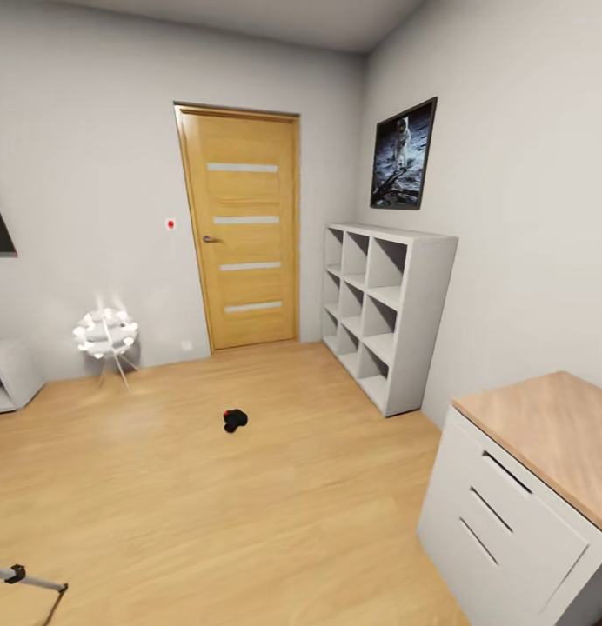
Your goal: Attach the digital camera to the camera tripod in the bedroom.
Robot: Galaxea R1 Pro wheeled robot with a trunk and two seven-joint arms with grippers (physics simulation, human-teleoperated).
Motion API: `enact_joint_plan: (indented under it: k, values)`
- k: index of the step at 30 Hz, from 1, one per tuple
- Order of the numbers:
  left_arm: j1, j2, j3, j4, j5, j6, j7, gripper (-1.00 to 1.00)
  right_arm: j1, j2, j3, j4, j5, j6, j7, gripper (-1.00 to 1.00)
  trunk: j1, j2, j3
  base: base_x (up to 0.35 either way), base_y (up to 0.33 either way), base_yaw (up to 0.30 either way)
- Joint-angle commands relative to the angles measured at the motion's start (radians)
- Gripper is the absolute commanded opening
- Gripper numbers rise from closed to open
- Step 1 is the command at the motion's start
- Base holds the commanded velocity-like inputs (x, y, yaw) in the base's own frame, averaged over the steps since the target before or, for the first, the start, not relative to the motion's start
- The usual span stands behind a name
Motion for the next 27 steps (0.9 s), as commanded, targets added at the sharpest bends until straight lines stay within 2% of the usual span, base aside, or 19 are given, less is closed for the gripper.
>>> enact_joint_plan:
  k: [1, 8, 21, 27]
  values:
    - [0.0, 0.0, 0.007, -0.001, 0.002, -0.001, 0.0, 1.0, 0.0, 0.0, -0.001, -0.001, -0.004, -0.002, -0.001, 1.0, 0.001, 0.0, -0.001, 0.319, 0.0, -0.272]
    - [0.0, 0.0, 0.009, -0.001, 0.003, -0.005, 0.0, 1.0, 0.0, 0.0, 0.0, -0.001, -0.004, -0.002, -0.001, 1.0, 0.001, 0.0, -0.001, 0.269, 0.0, -0.142]
    - [0.0, -0.001, 0.009, -0.001, 0.006, -0.007, 0.0, 1.0, 0.0, 0.0, 0.0, -0.001, -0.002, -0.002, -0.001, 1.0, 0.001, 0.0, -0.001, 0.04, -0.002, -0.015]
    - [0.0, -0.001, 0.009, -0.001, 0.005, -0.007, 0.0, 1.0, 0.0, -0.001, 0.003, -0.001, 0.003, -0.002, -0.001, 1.0, 0.001, 0.0, -0.001, 0.068, -0.123, -0.001]
